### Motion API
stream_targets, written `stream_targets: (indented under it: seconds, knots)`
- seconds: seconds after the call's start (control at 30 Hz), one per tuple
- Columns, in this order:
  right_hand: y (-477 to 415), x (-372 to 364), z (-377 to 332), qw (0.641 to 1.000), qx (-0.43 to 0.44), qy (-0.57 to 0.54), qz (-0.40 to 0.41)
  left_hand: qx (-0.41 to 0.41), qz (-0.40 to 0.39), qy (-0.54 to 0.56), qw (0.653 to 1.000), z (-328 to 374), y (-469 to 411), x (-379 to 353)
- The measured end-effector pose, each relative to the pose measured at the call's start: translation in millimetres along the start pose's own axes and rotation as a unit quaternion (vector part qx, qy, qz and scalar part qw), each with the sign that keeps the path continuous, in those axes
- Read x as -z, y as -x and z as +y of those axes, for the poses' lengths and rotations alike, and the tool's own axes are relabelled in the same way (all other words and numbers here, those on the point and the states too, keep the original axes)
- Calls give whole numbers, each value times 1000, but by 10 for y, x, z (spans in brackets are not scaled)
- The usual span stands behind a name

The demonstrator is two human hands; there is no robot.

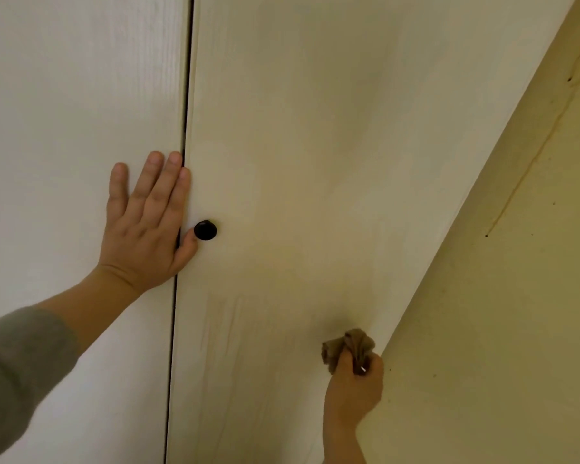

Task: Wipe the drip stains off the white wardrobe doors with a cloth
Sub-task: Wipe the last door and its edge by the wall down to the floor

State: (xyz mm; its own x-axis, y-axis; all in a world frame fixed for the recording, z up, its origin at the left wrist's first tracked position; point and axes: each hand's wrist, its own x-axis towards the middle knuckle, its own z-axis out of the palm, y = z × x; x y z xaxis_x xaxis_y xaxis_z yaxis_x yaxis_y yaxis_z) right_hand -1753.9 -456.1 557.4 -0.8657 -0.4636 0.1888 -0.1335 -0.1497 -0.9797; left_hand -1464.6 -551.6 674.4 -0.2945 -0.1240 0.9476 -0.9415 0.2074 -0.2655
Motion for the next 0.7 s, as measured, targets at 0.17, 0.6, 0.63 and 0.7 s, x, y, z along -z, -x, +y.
stream_targets:
  seconds: [0.17,0.6,0.63,0.7]
  knots:
    - [380,-7,-77,997,6,-23,-80,24,-23,59,998,100,48,151]
    - [959,-515,-304,903,346,12,-254,-39,-69,18,997,-393,1066,200]
    - [930,-607,-405,875,413,13,-251,-43,-56,5,997,-410,1083,155]
    - [865,-817,-579,823,519,0,-232,-46,-32,-11,998,-418,1098,93]
